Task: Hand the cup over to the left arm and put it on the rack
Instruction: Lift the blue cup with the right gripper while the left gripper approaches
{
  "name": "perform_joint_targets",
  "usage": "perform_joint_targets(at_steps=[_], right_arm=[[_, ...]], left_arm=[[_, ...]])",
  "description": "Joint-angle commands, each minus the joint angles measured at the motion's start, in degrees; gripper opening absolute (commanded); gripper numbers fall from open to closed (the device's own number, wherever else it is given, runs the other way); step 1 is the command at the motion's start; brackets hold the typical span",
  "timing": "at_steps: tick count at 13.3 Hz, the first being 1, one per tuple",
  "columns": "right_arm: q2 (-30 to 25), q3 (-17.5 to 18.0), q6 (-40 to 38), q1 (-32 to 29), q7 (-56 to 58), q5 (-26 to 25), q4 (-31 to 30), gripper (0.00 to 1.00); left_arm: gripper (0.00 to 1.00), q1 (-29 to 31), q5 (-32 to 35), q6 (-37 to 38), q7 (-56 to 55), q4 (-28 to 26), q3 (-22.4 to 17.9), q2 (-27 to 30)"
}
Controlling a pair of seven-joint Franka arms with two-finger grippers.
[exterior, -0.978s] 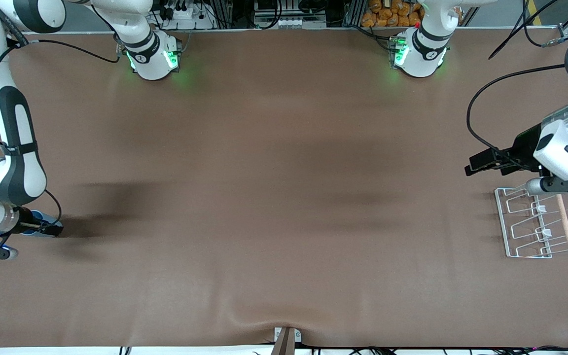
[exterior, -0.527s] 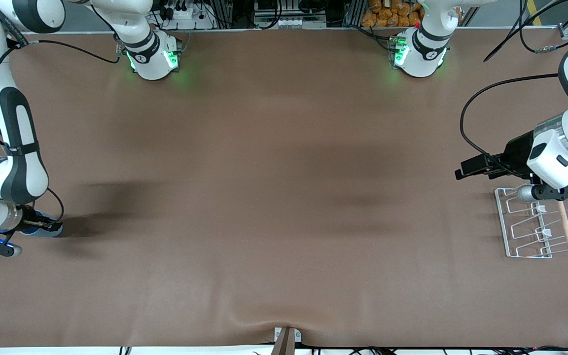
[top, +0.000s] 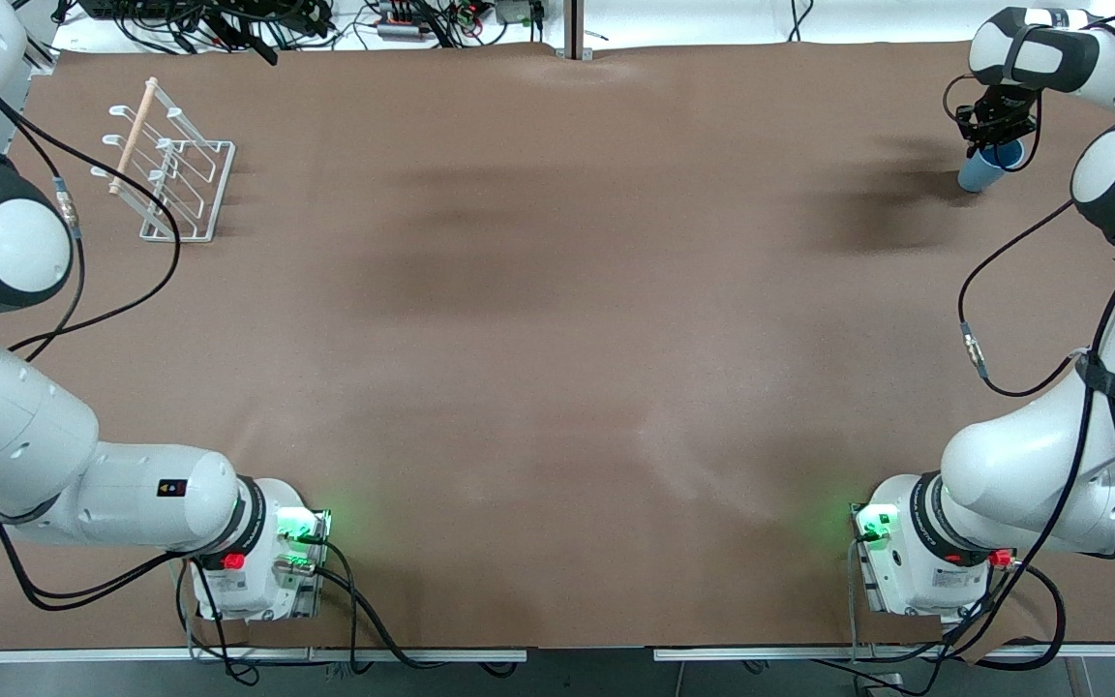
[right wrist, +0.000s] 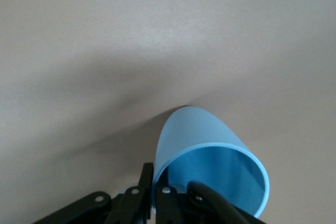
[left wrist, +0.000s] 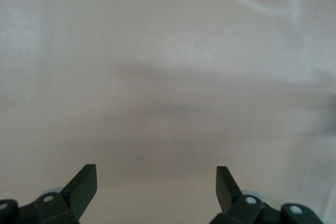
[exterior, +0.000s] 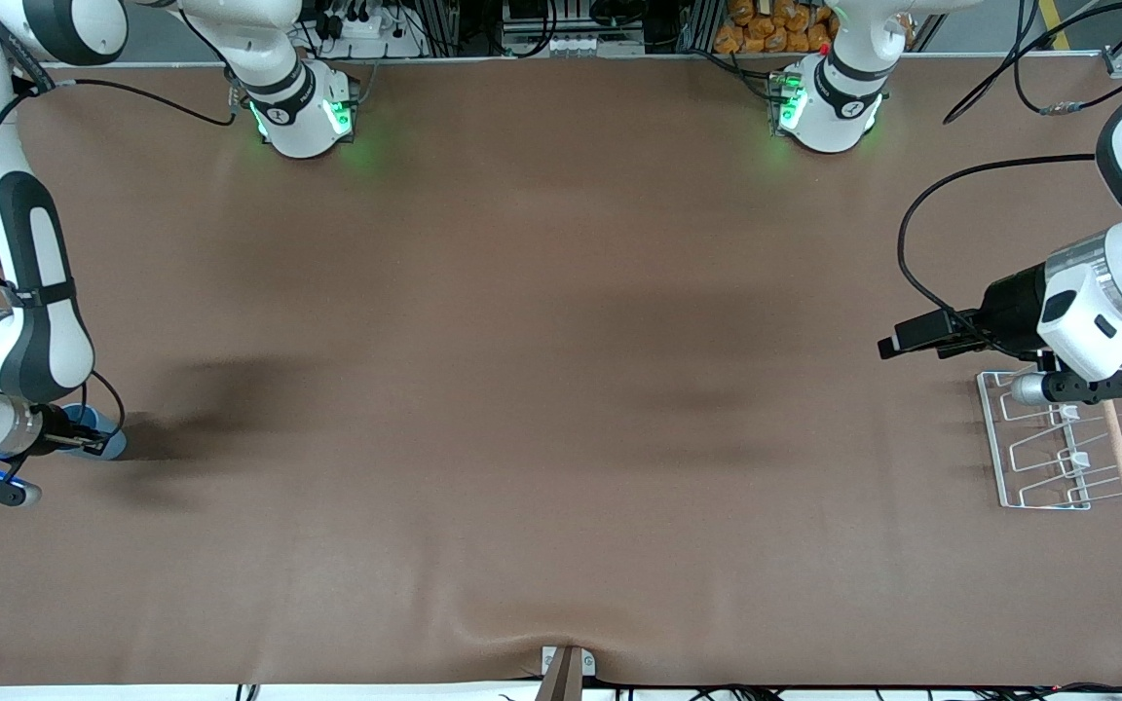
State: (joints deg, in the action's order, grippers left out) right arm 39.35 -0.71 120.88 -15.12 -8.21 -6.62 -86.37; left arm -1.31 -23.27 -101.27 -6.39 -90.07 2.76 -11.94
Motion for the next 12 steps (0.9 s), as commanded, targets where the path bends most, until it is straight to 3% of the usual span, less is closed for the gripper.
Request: perform_joint_targets(at_steps=[1, 4, 7, 12], right_arm=[[-2.34, 2.19, -3.35, -0.08, -0.14, 3.69, 0.5, 0.0], [-5.07, 3.86, -10.2, 1.06, -0.4, 12.39, 0.86, 0.0], [-6.66, 7.72, -14.87, 1.15, -1.53, 22.05, 1.03, 0.0], [-6.4, 17.21, -16.38, 1.24, -10.05, 36.74, 1.47, 0.0]], left_arm=[[1.0, 0.08, -3.78, -0.16, 1.21, 0.95, -0.03, -0.54], [1.0, 0.52, -8.26, -0.15, 2.52, 0.78, -0.03, -1.42], [1.0, 0.0, -13.09, -0.07, 6.02, 0.69, -0.03, -2.3], [1.0, -1.59, -15.84, -1.82, 27.36, 1.04, 0.14, -3.09]])
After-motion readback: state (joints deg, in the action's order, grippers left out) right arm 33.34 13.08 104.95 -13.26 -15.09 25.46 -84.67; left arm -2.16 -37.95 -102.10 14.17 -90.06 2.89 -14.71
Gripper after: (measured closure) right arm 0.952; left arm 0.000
